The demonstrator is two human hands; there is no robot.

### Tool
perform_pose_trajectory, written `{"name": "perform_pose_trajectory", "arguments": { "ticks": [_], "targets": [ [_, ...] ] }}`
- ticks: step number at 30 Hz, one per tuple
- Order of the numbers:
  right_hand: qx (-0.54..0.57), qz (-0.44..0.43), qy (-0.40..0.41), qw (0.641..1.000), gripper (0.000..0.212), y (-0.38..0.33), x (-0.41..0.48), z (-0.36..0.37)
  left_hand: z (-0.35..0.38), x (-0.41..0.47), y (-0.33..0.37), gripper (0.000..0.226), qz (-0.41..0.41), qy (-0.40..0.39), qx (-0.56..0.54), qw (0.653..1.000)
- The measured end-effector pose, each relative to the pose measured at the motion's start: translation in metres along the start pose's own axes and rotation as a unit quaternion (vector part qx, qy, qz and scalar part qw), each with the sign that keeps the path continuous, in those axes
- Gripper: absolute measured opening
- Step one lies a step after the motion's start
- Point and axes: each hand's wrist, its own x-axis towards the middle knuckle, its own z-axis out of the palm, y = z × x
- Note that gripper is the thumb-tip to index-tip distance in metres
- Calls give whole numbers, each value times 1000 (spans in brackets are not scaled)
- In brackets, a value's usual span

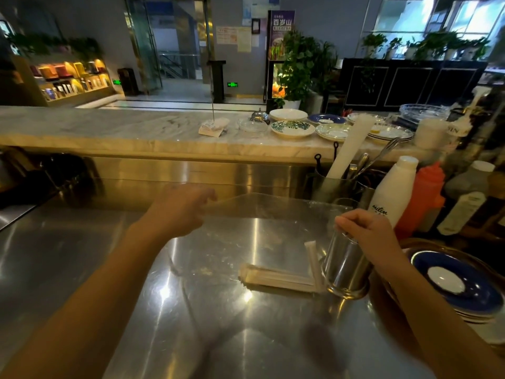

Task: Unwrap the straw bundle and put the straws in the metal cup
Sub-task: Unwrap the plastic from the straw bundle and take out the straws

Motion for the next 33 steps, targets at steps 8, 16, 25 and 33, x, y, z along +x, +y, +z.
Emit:
{"name": "perform_pose_trajectory", "arguments": {
  "ticks": [8,16,25,33],
  "targets": [
    [46,-21,45,998,12,-5,-5,4,11,8,52,71,79,46,-40,995],
    [72,-47,-15,996,14,-4,-4,5,32,34,91,82,163,-8,-105,981],
    [77,-8,-42,996,16,19,-15,7,44,38,95,8,163,63,-114,978],
    [31,-26,-33,999,18,28,-16,14,34,38,101,15,138,-70,-144,977]
  ]
}}
